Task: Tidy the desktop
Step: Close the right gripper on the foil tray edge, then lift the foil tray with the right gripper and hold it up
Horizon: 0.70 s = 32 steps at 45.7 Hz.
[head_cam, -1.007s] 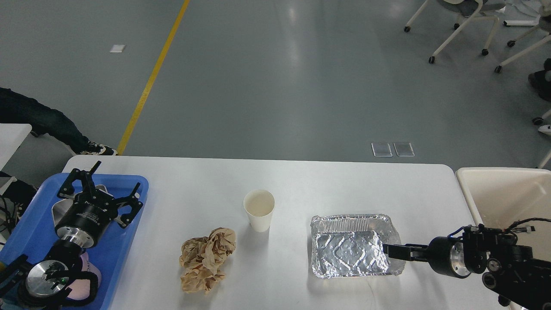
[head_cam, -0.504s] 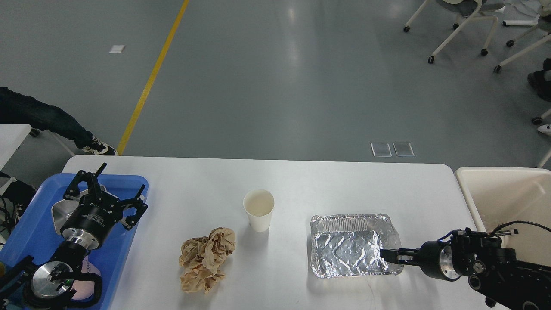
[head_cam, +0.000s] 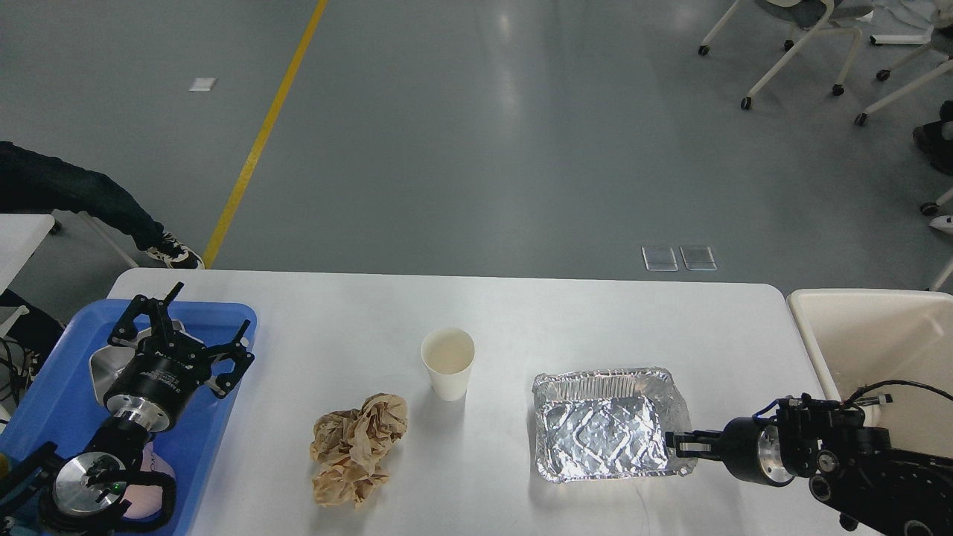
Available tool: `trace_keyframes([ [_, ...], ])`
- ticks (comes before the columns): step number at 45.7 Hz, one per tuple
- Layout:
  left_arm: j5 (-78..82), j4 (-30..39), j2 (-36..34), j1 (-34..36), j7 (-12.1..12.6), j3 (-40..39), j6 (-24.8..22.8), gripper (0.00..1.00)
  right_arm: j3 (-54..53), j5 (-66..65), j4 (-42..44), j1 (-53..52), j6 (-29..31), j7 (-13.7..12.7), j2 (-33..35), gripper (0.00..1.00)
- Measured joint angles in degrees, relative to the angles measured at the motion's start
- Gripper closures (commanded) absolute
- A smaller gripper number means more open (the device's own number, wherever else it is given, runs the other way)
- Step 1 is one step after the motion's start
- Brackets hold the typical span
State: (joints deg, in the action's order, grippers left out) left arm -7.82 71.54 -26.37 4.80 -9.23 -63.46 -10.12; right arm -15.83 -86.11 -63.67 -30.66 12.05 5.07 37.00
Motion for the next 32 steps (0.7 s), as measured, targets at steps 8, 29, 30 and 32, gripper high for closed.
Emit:
trace_keyframes([
  [8, 0.00, 0.00, 0.00, 0.08, 0.00, 0.00, 0.00, 0.03, -0.33, 4.32, -1.34, -0.21, 3.58, 0.65, 2.76, 1.00],
  [29, 0.00, 0.00, 0.06, 0.17, 0.17, 0.68, 0.10, 0.03, -2.62, 21.61, -9.87, -7.07, 10.58, 0.70, 21.29, 1.00],
  [30, 0.00, 0.00, 0.06, 0.18, 0.17, 0.76, 0.10, 0.03, -2.88, 22.28, -10.48, -7.79, 11.08, 0.71, 22.61, 1.00],
  [32, 0.00, 0.00, 0.05, 0.20, 0.17, 0.87, 0.10, 0.03, -3.30, 23.14, -11.40, -8.95, 11.92, 0.71, 24.60, 1.00],
])
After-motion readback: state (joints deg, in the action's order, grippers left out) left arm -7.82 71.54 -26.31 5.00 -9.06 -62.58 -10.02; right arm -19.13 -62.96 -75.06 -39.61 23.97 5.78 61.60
